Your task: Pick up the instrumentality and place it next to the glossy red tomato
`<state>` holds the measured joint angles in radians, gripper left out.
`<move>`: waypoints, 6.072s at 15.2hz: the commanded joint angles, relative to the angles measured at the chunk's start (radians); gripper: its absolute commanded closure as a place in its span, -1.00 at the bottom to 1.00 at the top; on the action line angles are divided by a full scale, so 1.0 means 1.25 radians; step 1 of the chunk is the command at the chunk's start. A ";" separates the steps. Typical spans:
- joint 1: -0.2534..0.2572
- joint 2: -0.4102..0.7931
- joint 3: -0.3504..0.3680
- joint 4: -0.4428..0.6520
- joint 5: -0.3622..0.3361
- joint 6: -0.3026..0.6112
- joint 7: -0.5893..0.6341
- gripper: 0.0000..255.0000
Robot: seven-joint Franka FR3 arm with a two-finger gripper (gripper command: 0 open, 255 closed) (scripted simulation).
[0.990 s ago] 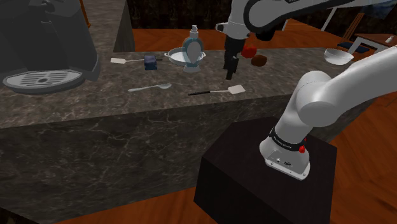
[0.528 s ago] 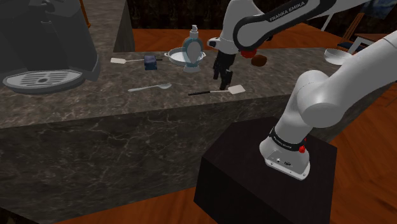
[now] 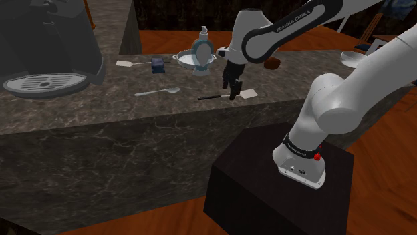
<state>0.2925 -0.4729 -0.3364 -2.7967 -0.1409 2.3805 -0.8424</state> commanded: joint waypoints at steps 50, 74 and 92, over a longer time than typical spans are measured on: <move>-0.024 -0.049 -0.046 0.317 -0.007 -0.359 -0.098 1.00; -0.078 0.481 -0.331 0.747 0.246 -0.338 -0.562 1.00; -0.098 0.568 -0.310 0.637 0.328 -0.170 -0.626 1.00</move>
<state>0.1717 0.2264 -0.7278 -1.9962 0.2599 2.1563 -1.6192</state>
